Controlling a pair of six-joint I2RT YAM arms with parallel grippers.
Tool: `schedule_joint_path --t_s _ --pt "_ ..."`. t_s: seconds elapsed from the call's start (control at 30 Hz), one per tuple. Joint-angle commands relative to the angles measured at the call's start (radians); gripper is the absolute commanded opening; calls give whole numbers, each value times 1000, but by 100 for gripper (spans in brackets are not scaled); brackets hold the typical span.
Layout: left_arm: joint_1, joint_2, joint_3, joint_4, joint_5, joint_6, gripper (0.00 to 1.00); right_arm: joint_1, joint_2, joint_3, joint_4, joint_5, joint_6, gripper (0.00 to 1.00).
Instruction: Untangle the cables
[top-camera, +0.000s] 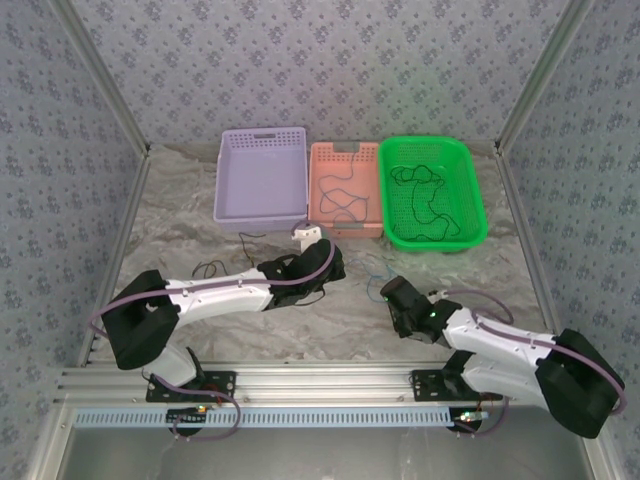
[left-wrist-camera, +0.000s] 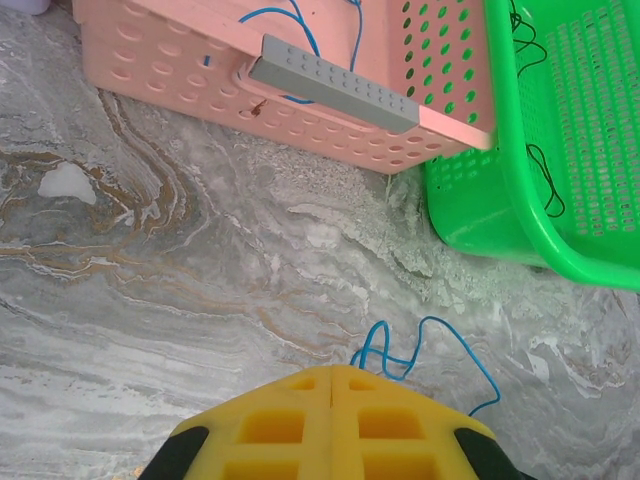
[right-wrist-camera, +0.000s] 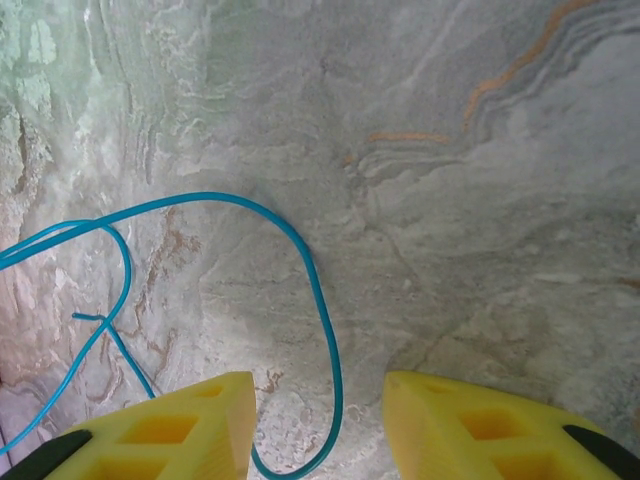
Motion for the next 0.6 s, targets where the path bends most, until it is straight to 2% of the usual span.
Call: schedule_joint_path --t_s 0.0,0.07,0.17,0.23,0.27,0.37,0.43,0.57 --pt "-5 -17 14 19 -2 20 0 -4 105 -37 204 -57 81 42" --pt "-5 -20 13 21 -3 21 0 -12 125 -25 208 -55 78 37" --pt "-6 -26 13 18 -4 29 0 -29 148 -14 213 -49 58 19" --pt "1 -35 17 11 -1 44 0 -44 141 -10 205 -34 12 3" --pt "9 -41 20 4 3 51 0 -50 130 -2 186 -25 -21 0" --pt "53 -70 42 -18 42 87 0 -62 54 59 54 38 -222 0" --pt "102 -93 85 -51 88 138 0 -65 4 124 -50 75 -415 0" --pt "206 -114 218 -132 201 254 0 -64 -59 174 -75 45 -769 0"
